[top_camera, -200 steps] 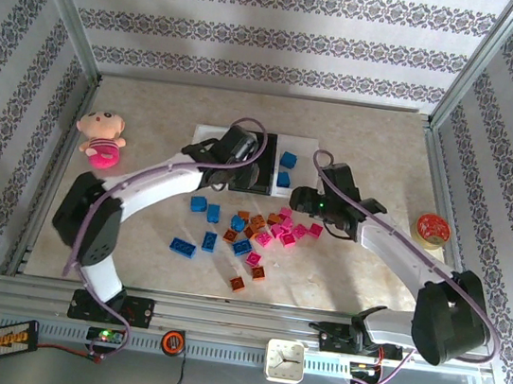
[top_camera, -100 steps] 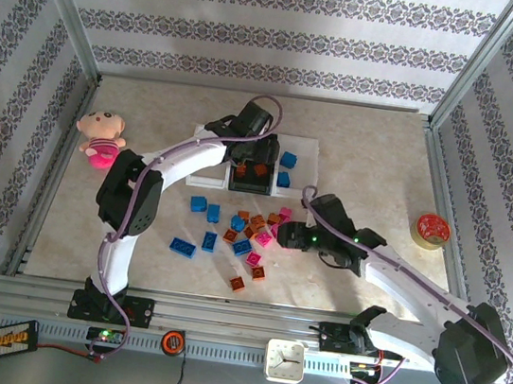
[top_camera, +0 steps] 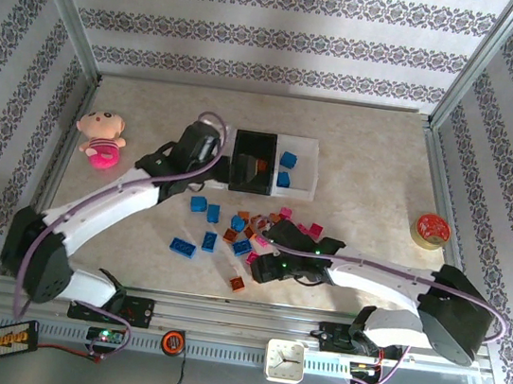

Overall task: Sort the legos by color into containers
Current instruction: Pick up the lego from the bottom-center of the table, then place the lego in the container.

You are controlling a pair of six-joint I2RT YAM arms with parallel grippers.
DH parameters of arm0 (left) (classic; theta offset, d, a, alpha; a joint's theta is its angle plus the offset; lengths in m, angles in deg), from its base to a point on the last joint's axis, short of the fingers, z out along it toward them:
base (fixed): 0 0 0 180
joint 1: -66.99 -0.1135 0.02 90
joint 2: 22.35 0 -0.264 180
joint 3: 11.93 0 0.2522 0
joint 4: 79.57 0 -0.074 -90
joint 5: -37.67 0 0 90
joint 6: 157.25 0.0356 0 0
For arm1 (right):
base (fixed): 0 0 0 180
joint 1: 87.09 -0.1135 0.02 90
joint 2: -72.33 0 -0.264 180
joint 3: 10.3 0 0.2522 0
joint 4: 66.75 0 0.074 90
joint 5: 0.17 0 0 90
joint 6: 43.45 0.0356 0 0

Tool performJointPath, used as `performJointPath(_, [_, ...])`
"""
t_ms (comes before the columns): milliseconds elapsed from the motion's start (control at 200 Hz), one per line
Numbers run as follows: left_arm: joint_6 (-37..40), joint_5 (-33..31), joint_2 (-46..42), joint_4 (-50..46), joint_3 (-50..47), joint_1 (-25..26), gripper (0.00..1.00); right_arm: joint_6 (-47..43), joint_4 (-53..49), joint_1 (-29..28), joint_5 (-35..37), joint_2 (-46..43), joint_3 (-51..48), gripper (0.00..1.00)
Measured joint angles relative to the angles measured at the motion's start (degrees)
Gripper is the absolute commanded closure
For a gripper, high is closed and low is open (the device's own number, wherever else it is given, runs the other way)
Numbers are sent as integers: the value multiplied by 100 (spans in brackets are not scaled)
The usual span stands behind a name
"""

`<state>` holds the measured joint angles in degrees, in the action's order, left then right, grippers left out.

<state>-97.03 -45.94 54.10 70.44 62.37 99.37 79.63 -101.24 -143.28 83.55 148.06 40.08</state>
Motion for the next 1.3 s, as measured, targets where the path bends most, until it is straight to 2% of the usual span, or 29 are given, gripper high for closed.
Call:
performJointPath(160, [-203,-225,-1029,-66,-990,68,1,2,66,-245,153,494,243,33])
performJointPath(265, [-302,-391,-1598,-221,-1351,68,1,20,107,-297,247,734,369,38])
performJointPath(365, [-378,-516,-1917,-358,-1497,68,1,39,133,-295,326,914,433,47])
performJointPath(515, [-448,-669,-2157,-503,-1668,68,1,109,116,-297,413,981,435,66])
performJointPath(600, [-479,-708,-2243,-599,-1762,68,1,155,72,-295,463,855,424,73])
performJointPath(780, [-483,-706,-2321,-719,-1917,68,1,57,-275,-181,542,-55,455,78])
performJointPath(944, [-507,-645,-2393,-719,-2127,68,0,-286,-573,503,535,-337,1259,80])
performJointPath(1114, [-566,-490,-2411,-723,-2347,68,0,-625,-435,1202,549,616,2789,80])
performJointPath(1299, [-634,-304,-2498,-732,-2455,81,0,-715,-306,1661,643,2391,4402,79])
